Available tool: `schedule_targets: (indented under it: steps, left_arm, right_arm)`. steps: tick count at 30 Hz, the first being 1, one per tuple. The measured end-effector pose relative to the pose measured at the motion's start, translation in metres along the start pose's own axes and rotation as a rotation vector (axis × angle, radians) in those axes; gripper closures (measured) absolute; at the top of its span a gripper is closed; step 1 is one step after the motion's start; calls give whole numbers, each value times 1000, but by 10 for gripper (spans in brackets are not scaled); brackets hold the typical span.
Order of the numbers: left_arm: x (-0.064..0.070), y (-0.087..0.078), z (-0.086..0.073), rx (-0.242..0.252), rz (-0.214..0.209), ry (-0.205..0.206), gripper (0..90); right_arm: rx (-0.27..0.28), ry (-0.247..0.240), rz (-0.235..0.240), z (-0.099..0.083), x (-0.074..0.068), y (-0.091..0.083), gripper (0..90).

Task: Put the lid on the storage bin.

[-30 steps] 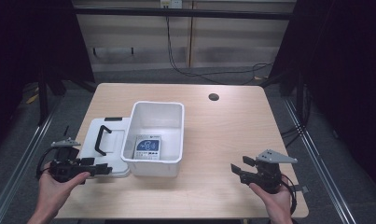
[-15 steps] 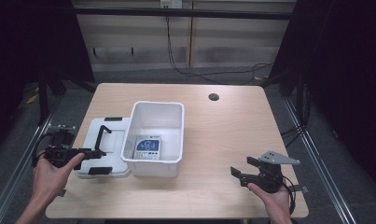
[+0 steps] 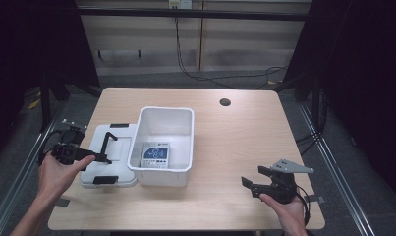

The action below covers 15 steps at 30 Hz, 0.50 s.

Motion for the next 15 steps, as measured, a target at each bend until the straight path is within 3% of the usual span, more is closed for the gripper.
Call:
schedule_targets:
  steps: [1, 5, 12, 15]
  left_arm:
    - [0, -1, 4, -15, 23, 12, 501]
    - [-2, -1, 10, -17, 39, 14, 503]
    - [-7, 5, 21, -40, 17, -40, 498]
    - [-8, 7, 28, -52, 15, -60, 547]
  right_arm:
    - [1, -1, 14, 0, -1, 0, 213]
    - [7, -11, 13, 1, -2, 0, 213]
    - [1, -16, 10, 0, -2, 0, 209]
    - [-5, -18, 8, -1, -2, 0, 206]
Point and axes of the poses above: each handheld gripper's, and its own axes: y roughly forward along the jaws, z roughly out of its top, x roughly to its right, the point moved 7 cm from there along y, roughly forward along the jaws, and after that the axes turned 1 degree about x, right-handed, at the moved point
